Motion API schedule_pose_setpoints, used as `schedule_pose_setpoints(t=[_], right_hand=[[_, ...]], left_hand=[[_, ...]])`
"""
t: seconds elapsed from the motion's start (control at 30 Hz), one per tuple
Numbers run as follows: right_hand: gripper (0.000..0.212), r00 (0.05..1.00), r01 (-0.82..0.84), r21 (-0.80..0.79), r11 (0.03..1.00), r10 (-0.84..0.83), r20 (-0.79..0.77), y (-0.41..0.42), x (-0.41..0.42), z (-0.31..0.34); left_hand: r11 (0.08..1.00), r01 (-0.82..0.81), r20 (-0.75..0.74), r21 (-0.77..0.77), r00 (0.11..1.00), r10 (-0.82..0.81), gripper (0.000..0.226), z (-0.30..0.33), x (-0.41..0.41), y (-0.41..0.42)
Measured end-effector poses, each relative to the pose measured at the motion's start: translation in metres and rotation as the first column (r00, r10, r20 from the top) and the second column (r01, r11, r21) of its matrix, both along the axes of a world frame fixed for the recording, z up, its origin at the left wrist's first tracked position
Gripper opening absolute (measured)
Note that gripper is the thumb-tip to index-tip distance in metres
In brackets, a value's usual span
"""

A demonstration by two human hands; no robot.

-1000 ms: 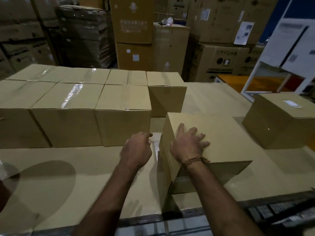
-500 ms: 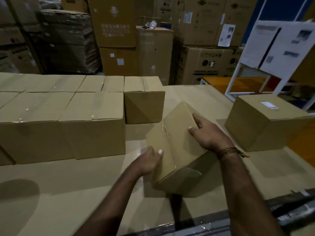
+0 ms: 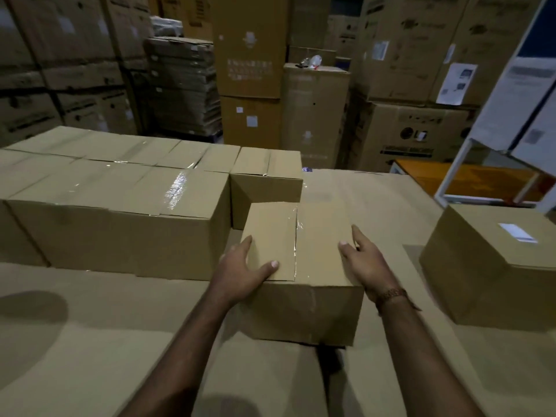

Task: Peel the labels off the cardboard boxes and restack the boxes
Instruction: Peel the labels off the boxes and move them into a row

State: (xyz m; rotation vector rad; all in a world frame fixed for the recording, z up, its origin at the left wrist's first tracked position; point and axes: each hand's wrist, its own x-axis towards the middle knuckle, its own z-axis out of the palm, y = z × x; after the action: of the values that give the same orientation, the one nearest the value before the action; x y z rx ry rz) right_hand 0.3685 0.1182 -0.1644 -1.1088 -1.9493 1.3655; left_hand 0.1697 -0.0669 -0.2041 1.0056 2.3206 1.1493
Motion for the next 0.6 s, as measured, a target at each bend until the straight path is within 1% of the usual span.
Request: schedule_pose_setpoints(t=[0.07, 0.13, 0.23, 0.27, 0.33, 0.4, 0.5, 0.6], right_hand=[[0.059, 0.999, -0.003, -0.04, 0.999, 0.001, -0.034, 0.005, -0.006, -0.015], [0.062, 0.998, 0.019, -0.076, 0.997, -0.024, -0.063, 0.011, -0.013, -0.025], [0.064, 0.991, 0.057, -0.13, 0.99, -0.072, -0.115, 0.026, -0.027, -0.033], [0.063, 0.989, 0.066, -0.124, 0.99, -0.082, -0.124, 0.031, -0.034, -0.035], [0.061, 0.99, 0.074, -0.068, 0.995, -0.082, -0.115, 0.04, -0.048, -0.035], [0.059, 0.991, 0.092, -0.02, 0.996, -0.094, -0.1, 0.048, -0.064, -0.036], [0.059, 0.988, 0.115, -0.006, 0.993, -0.115, -0.099, 0.057, -0.087, -0.04], [0.059, 0.987, 0.135, 0.002, 0.991, -0.134, -0.093, 0.064, -0.109, -0.043]], left_hand=[[0.998, 0.045, 0.002, -0.054, 0.999, -0.045, 0.132, -0.006, -0.005, -0.004], [0.991, 0.093, -0.037, -0.096, 0.995, -0.097, 0.141, -0.009, -0.014, -0.004], [0.969, 0.142, -0.17, -0.202, 0.969, -0.177, 0.141, -0.006, -0.034, 0.004], [0.958, 0.147, -0.229, -0.246, 0.952, -0.205, 0.139, -0.005, -0.042, 0.007], [0.935, 0.123, -0.341, -0.333, 0.909, -0.241, 0.135, -0.001, -0.058, 0.013], [0.921, 0.074, -0.424, -0.382, 0.872, -0.246, 0.13, 0.004, -0.078, 0.017], [0.91, -0.013, -0.485, -0.414, 0.849, -0.209, 0.128, 0.01, -0.105, 0.019], [0.9, -0.062, -0.552, -0.432, 0.807, -0.21, 0.125, 0.015, -0.128, 0.021]])
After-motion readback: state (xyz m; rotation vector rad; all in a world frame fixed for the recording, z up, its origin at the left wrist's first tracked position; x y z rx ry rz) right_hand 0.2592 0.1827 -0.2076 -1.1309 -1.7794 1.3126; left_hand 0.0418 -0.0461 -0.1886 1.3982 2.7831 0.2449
